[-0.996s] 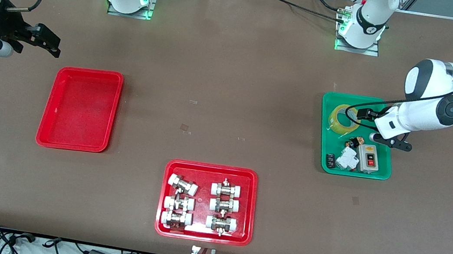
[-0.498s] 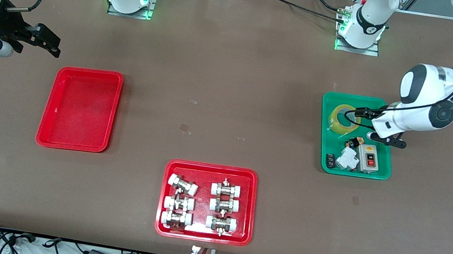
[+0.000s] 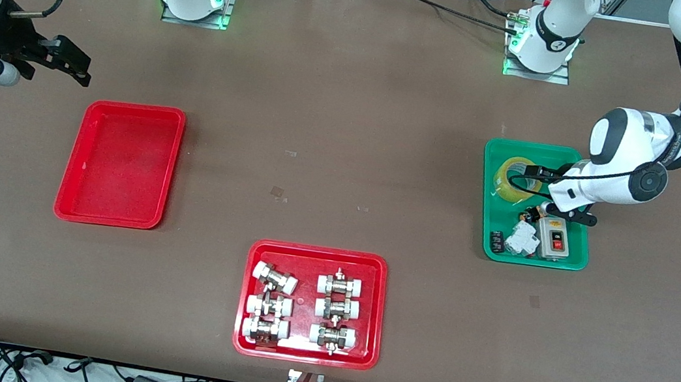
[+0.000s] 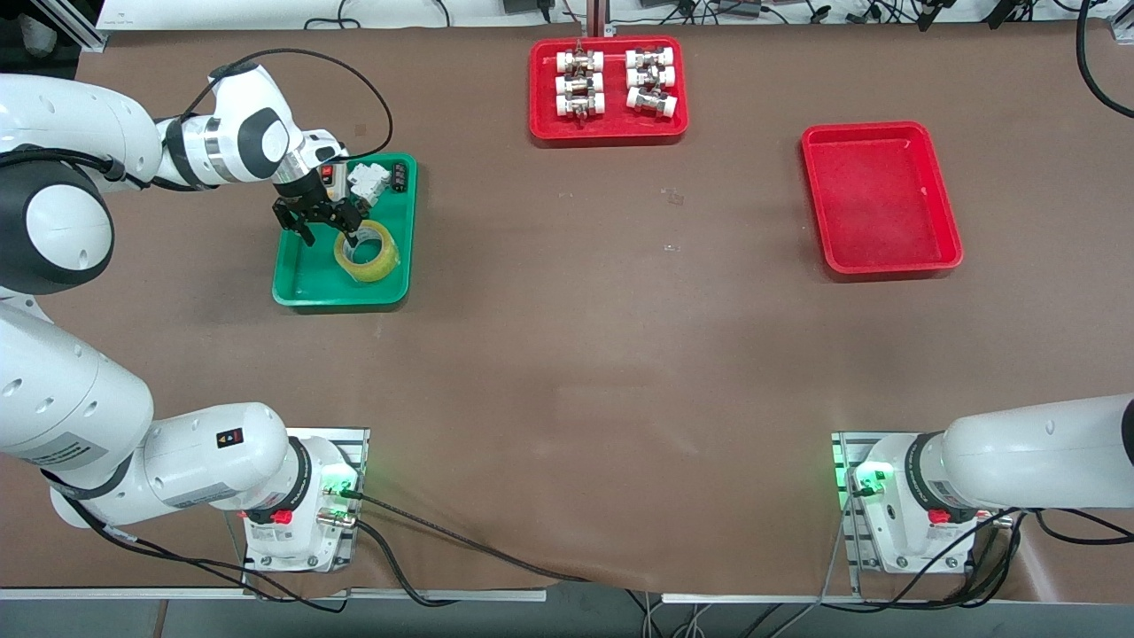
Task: Left arm passes tape to right arm into tray
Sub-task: 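Close the left gripper on the tape roll's rim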
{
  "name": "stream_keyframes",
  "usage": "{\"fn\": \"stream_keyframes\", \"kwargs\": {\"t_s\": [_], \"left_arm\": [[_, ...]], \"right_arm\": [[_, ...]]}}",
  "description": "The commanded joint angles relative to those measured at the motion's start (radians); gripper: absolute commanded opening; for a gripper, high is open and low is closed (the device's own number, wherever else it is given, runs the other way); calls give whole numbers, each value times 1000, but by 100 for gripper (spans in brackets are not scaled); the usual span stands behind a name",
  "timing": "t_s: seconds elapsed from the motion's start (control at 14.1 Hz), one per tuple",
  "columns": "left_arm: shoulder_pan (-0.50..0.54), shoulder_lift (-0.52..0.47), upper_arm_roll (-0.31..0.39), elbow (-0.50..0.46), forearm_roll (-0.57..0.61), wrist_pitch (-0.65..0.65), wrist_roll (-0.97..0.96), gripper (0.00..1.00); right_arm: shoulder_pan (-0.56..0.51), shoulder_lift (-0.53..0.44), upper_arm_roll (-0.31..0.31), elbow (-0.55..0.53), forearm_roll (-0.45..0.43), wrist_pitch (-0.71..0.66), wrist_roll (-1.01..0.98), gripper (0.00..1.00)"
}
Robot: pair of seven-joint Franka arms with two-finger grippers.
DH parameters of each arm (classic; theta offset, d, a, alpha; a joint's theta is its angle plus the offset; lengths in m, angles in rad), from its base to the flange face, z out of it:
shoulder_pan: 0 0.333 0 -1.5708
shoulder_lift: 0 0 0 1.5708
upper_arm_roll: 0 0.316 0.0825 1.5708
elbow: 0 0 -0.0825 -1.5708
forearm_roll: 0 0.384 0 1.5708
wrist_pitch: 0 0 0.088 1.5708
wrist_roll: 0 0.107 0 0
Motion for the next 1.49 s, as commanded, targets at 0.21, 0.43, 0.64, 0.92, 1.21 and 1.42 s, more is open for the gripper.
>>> {"fn": "stream_keyframes", "kwargs": {"t_s": [0.21, 0.43, 0.64, 0.92, 1.21, 1.42], "left_arm": [[1, -5, -5, -46, -8, 56, -6, 78], [-7, -1, -7, -46, -8, 55, -39, 59], [-21, -2, -19, -46, -8, 49, -60, 27], [-19, -12, -22, -43, -8, 43, -41, 1], [-18, -47, -22, -28, -8, -18, -14, 1], [-21, -84, -34, 58, -8, -159, -15, 1]], "right_arm": [[-8, -6, 3, 1, -2, -9, -23, 100], [-8, -6, 3, 1, -2, -9, -21, 100], [-8, -6, 3, 1, -2, -11, -23, 100], [-8, -8, 3, 1, -2, -11, -21, 100], [-8, -6, 3, 1, -2, -11, -21, 100], [-8, -6, 3, 1, -2, -11, -21, 100]]}}
